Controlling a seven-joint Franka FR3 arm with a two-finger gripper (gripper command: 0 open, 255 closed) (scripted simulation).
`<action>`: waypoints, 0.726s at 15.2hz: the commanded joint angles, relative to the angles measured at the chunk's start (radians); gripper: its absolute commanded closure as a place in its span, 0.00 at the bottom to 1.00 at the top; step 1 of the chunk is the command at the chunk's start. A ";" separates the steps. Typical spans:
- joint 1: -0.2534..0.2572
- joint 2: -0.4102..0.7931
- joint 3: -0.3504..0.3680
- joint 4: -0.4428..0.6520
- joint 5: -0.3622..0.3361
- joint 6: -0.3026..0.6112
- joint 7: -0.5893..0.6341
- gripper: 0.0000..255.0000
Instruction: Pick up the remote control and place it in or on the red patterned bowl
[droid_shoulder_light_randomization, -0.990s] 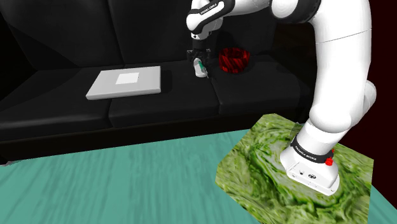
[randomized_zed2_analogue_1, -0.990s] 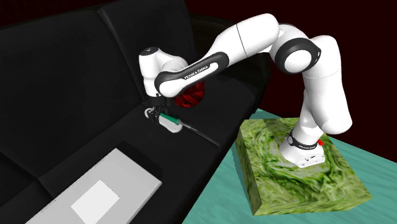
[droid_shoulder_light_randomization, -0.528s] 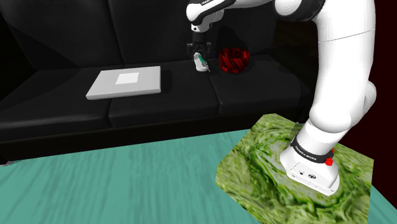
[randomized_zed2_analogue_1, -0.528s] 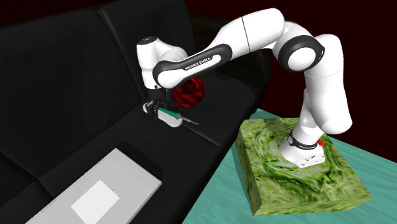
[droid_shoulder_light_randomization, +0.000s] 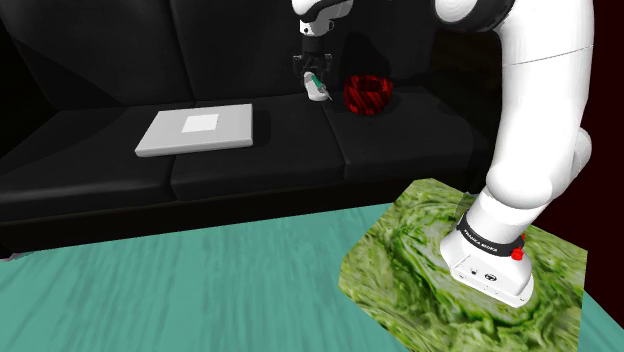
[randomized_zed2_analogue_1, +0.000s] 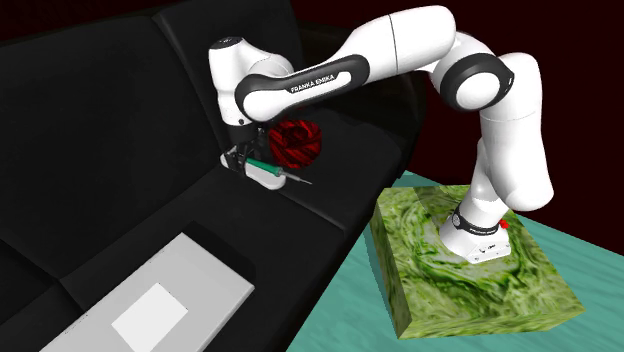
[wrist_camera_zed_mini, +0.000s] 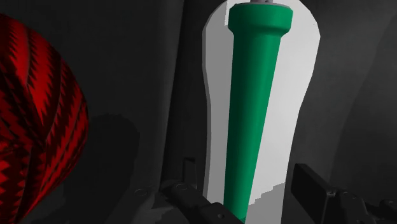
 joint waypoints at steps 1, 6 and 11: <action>-0.001 -0.005 0.000 0.019 0.000 -0.024 -0.001 1.00; -0.001 -0.009 0.000 0.080 0.000 -0.089 0.000 1.00; 0.000 -0.006 0.000 0.152 0.000 -0.158 0.001 1.00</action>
